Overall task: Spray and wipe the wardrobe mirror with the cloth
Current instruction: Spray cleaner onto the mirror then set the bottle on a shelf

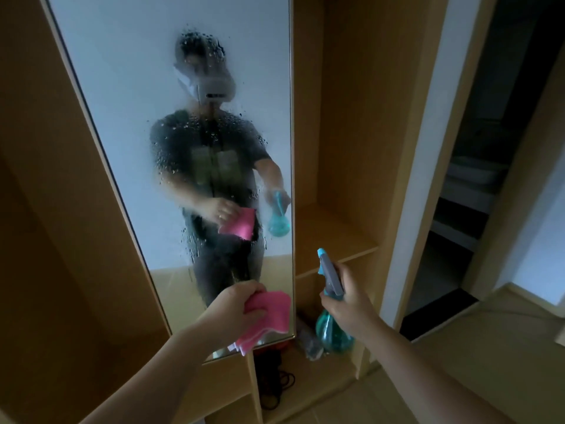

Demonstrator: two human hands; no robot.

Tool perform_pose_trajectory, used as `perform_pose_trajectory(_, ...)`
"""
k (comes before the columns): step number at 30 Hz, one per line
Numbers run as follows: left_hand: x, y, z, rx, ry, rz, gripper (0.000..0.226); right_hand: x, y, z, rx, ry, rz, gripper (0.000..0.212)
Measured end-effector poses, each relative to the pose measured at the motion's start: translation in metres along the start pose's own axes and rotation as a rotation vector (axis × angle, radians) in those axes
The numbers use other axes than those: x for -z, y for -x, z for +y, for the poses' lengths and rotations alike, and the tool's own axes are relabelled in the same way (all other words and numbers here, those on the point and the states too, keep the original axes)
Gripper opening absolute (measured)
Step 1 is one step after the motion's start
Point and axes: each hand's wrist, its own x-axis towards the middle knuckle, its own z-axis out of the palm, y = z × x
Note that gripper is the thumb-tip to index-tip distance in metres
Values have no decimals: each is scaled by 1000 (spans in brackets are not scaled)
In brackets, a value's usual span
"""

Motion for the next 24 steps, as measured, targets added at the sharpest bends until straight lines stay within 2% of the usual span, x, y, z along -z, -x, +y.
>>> perform_pose_trajectory(4,-5,-15,6,-42,14,-38,25,17,0,-13,2,59,99,36)
perform_pose_trajectory(10,-11,-31,15,-149,82,-48,24,37,-4,-23,-15,153,224,27)
perform_pose_trajectory(14,-17,-37,22,-196,77,-78,26,50,-14,-21,7,167,313,38)
perform_pose_trajectory(17,-23,-49,25,-195,92,-74,30,61,-28,-17,29,181,312,45)
perform_pose_trajectory(24,-58,-95,37,-171,56,-70,27,94,-87,15,44,261,310,40)
